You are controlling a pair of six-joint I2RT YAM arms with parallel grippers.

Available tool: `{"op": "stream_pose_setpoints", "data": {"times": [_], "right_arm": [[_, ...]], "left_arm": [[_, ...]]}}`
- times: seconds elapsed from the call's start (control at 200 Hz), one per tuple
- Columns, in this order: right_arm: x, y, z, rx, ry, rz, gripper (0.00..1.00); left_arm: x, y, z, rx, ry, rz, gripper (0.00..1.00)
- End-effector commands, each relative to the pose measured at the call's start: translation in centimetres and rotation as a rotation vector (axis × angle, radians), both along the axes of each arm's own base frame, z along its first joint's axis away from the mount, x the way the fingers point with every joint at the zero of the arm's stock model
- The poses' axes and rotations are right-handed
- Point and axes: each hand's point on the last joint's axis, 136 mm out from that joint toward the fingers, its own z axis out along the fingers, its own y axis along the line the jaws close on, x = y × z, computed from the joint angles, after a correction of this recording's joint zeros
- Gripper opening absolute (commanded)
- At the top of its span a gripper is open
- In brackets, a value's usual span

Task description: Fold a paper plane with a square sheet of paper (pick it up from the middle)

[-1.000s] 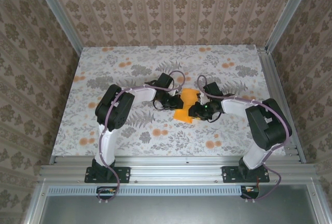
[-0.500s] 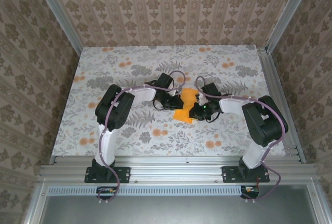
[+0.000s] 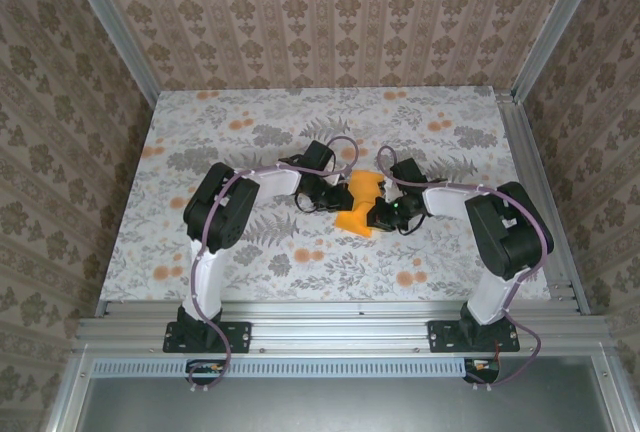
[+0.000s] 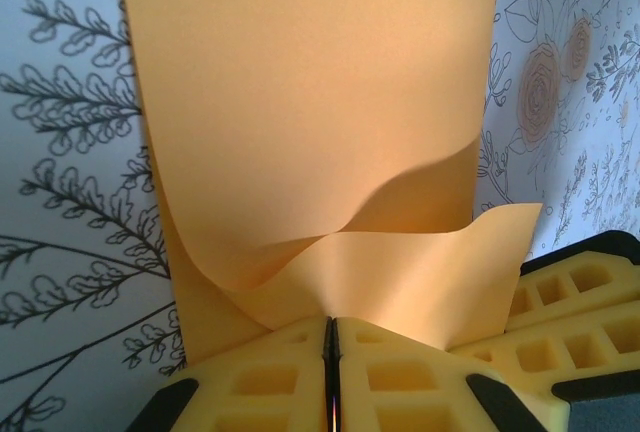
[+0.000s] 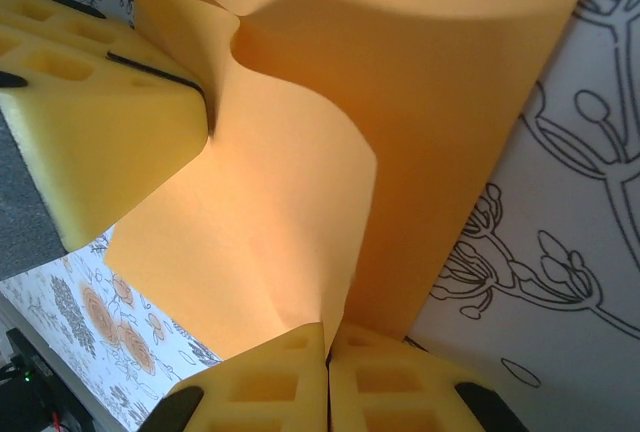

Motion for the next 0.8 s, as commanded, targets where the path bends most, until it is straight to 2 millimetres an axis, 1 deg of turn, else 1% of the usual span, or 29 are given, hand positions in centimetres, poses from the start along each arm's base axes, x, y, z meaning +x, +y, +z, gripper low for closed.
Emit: {"op": "stream_pose_setpoints", "data": {"times": [0.0,0.215,0.405,0.655,0.725,0.765,0.795], "right_arm": [[0.6,-0.6,-0.4,-0.031,0.004,-0.002,0.09],[0.4,-0.8,-0.7,-0.046,0.010,0.004,0.09],[-0.3,-1.1,-1.3,-0.064,0.028,0.011,0.11],[-1.2,-2.0,-2.6,-0.126,0.055,0.018,0.12],[-1.4,-2.0,-2.7,-0.137,0.058,0.026,0.12],[-1.5,-1.9,-2.9,-0.144,0.060,0.032,0.12],[-1.6,-2.0,-3.0,-0.150,0.062,0.034,0.12]], "left_arm": [[-1.7,2.4,-4.6,0.138,0.076,-0.009,0.11],[-1.8,2.3,-4.6,0.140,0.080,-0.014,0.11],[-1.4,1.8,-4.0,0.125,0.076,-0.014,0.11],[-0.8,0.6,-1.9,0.062,0.065,-0.010,0.12],[-0.6,0.3,-1.3,0.050,0.057,-0.006,0.12],[-0.4,0.1,-0.8,0.039,0.046,-0.001,0.12],[-0.6,-0.2,-0.2,0.011,0.060,-0.011,0.12]]}}
